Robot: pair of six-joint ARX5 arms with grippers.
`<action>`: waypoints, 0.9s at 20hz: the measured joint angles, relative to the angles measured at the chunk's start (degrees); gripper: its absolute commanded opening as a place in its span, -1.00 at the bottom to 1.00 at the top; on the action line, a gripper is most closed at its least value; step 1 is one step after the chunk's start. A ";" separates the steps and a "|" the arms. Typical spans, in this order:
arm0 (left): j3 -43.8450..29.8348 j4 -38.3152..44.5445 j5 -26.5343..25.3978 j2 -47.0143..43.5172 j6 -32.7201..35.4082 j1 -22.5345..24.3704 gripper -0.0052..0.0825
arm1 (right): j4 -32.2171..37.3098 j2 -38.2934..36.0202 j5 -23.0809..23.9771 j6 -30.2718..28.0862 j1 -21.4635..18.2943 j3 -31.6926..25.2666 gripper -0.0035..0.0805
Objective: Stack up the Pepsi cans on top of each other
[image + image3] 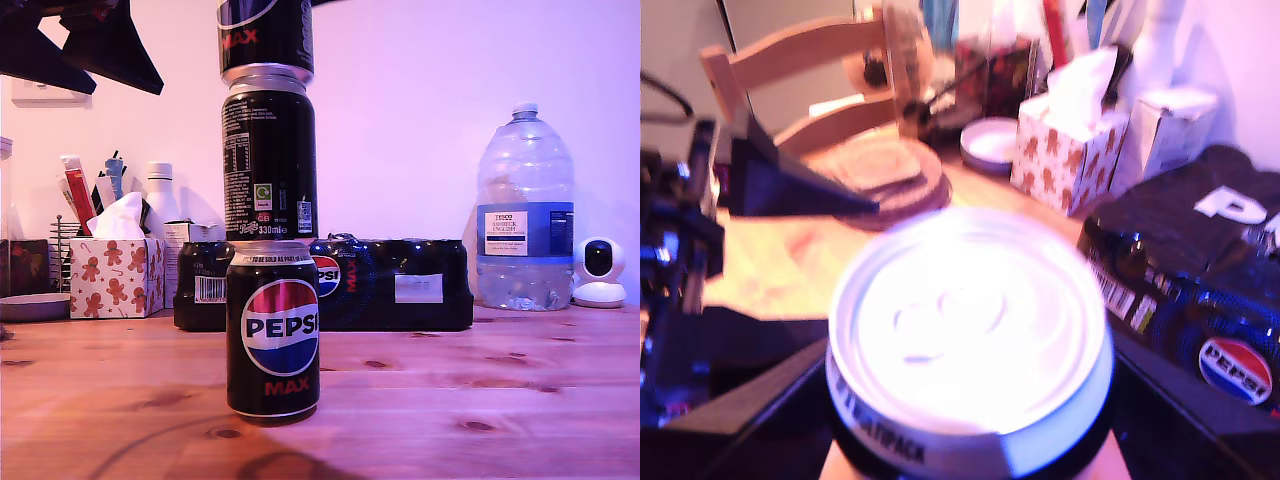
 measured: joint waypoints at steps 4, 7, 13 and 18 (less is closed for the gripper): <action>0.00 0.00 0.00 0.00 0.00 0.00 0.78 | -1.20 0.00 0.02 0.00 0.04 0.98 0.72; 0.00 0.00 0.00 0.00 0.00 0.00 0.78 | -2.43 -0.02 0.07 0.00 0.50 3.23 0.72; 0.00 0.02 0.00 0.00 0.00 0.00 0.78 | -3.69 -0.70 0.09 -0.04 0.74 6.71 0.72; 0.00 -0.02 0.00 0.00 0.07 0.00 0.78 | -6.14 -0.79 3.98 -2.97 0.74 10.01 0.72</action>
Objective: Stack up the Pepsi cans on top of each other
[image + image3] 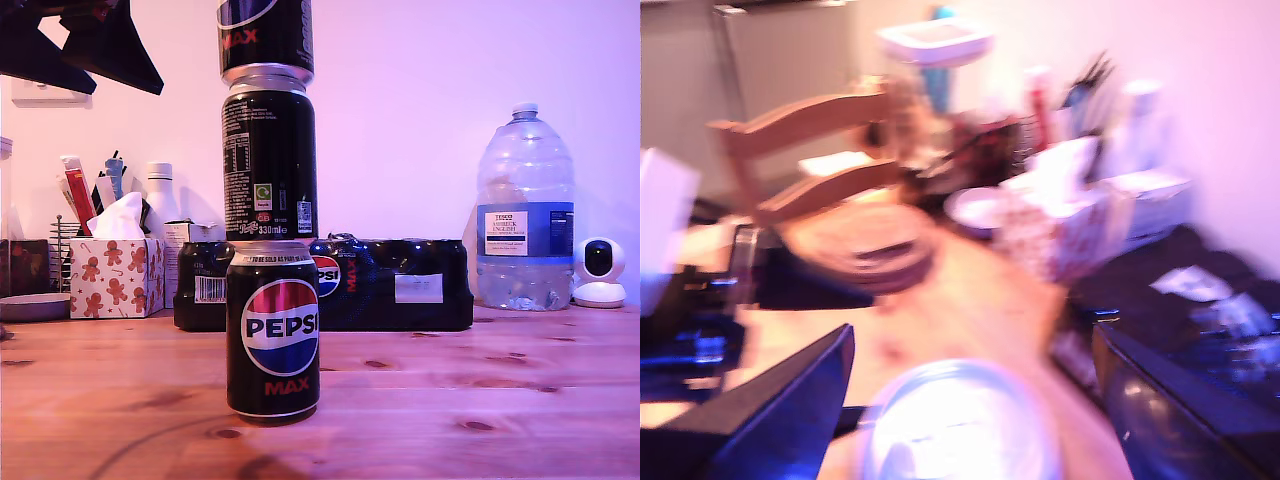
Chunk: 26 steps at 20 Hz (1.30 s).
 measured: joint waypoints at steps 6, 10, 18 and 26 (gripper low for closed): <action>0.00 -2.80 -1.05 -0.83 5.09 0.00 0.78 | -9.11 -1.05 14.08 -7.54 0.00 6.40 0.71; 0.00 -5.42 -5.79 -3.15 5.38 0.00 0.58 | -14.75 -3.76 20.55 -7.93 0.00 10.32 0.22; 0.00 -12.07 -2.19 -9.84 4.50 -0.28 -0.94 | -29.73 -6.82 23.06 -4.79 0.00 11.52 -0.95; 0.09 -14.27 8.68 -15.06 -1.79 -0.55 -0.94 | -31.50 -13.09 17.62 -0.15 -5.14 6.49 -0.95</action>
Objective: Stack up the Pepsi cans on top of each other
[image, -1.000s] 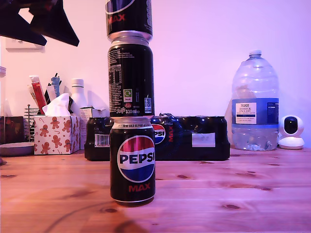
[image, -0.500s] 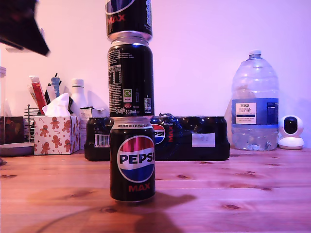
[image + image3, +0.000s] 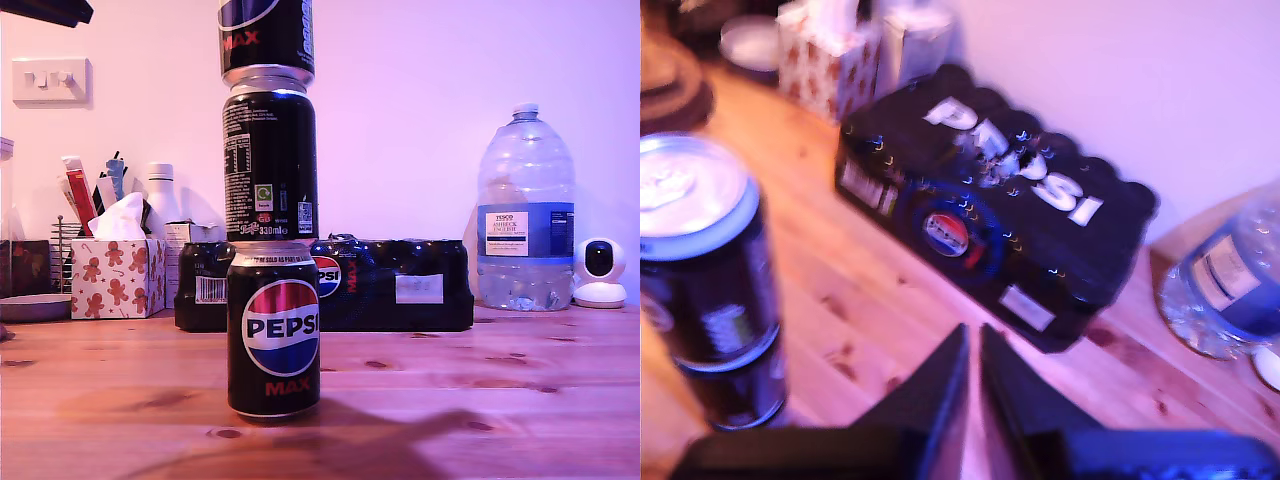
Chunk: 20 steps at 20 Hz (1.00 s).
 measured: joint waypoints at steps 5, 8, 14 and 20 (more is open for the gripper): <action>0.00 0.68 7.98 0.07 -0.31 1.60 -0.94 | 6.54 -11.04 -1.36 -1.55 -5.55 -9.55 -0.95; 0.00 0.85 13.11 -0.50 -1.16 4.55 -0.94 | 9.70 -16.98 -3.82 -2.03 -9.46 -15.08 -0.95; 0.00 -0.28 21.29 -2.67 -2.16 13.81 -0.94 | 13.99 -30.95 -6.45 -3.10 -15.45 -23.63 -0.95; 0.00 -0.48 23.93 -2.56 -2.80 18.14 -0.94 | 25.24 -31.67 -11.30 -1.53 -19.58 -36.68 -0.95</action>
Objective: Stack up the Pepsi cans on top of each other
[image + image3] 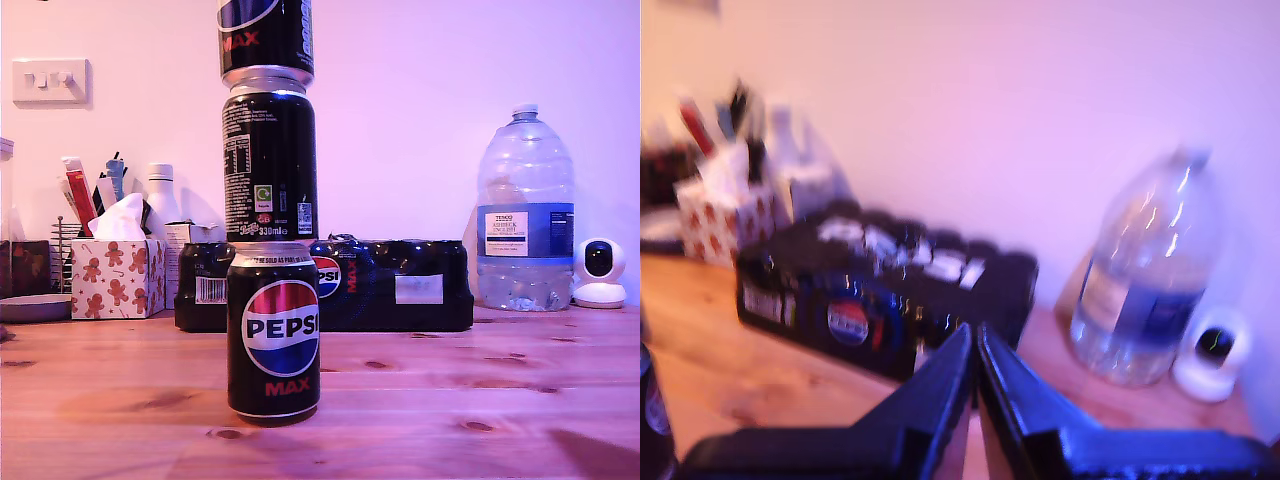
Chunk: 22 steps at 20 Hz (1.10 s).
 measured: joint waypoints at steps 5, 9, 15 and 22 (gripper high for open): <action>0.00 0.09 0.02 -1.14 0.00 0.09 -0.94 | 7.74 0.81 -3.15 2.99 -6.16 -8.81 -0.95; 0.00 0.22 1.16 -1.14 -0.02 0.42 -0.94 | 9.90 0.76 -10.99 2.78 -15.37 -10.58 -0.95; -4.63 4.94 2.56 -2.73 -0.04 1.92 -0.94 | 10.01 0.17 -19.54 1.95 -25.31 -10.60 -0.95; -12.15 12.85 -2.56 -8.02 -6.25 1.92 -0.94 | 16.39 -4.48 -19.65 1.53 -25.53 -17.57 -0.95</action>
